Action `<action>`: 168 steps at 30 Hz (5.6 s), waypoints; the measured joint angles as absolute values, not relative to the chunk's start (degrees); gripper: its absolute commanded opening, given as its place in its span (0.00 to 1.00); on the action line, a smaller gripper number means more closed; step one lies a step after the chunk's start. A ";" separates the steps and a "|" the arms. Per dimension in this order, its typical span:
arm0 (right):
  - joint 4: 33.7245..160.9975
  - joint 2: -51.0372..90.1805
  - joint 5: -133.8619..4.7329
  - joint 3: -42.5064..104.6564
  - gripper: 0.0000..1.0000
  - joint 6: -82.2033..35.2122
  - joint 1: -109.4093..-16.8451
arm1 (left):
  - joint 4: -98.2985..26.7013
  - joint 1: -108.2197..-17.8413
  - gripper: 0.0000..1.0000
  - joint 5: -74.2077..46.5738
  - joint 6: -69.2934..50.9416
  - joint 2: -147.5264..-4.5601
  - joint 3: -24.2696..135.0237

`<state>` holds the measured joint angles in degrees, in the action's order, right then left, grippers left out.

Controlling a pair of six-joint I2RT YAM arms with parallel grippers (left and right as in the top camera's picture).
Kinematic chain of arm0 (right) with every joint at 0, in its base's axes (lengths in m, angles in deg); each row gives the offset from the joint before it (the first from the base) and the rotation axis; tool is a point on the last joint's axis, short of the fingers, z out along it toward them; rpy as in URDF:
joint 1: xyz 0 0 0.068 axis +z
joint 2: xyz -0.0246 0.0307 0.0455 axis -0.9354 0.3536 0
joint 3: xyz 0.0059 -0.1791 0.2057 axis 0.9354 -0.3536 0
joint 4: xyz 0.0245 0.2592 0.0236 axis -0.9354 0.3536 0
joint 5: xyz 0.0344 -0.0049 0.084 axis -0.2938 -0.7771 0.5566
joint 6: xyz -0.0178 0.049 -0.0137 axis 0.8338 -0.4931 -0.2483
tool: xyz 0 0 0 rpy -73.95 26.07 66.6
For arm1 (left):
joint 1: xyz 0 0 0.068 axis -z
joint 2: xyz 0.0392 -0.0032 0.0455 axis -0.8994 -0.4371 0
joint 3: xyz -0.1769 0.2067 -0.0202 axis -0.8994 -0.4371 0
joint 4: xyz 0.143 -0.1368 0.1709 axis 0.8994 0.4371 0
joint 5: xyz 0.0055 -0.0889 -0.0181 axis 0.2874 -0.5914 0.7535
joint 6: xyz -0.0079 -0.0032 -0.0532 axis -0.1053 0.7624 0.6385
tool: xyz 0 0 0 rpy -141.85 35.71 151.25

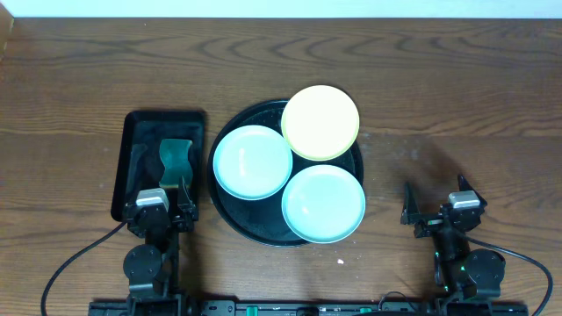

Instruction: Clean dirty plates on tray and stack at the side

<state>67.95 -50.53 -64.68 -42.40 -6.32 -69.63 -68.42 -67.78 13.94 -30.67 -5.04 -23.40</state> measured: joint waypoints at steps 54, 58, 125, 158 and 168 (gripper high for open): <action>67.95 -50.51 -64.68 -42.40 0.99 -6.32 -69.63 | -68.42 -67.78 0.77 13.94 -30.67 -5.04 -23.40; 67.95 -50.51 -64.68 -42.40 0.99 -6.32 -69.63 | -68.42 -67.78 0.77 13.94 -30.67 -5.04 -23.40; 104.21 21.99 -53.69 24.68 0.99 -10.49 -69.63 | -7.81 -67.78 0.77 7.82 -28.73 -74.96 56.23; 98.49 57.77 -59.33 34.50 0.31 -37.22 -35.23 | -7.68 -70.21 0.76 15.49 -20.88 -89.02 57.74; 103.58 65.46 -61.52 41.75 0.19 -39.17 -34.16 | -7.57 -70.21 0.77 15.52 -20.14 -93.50 57.74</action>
<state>103.58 65.46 -61.52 41.75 -39.17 -34.16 -7.57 -70.21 15.52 -20.14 -93.50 57.74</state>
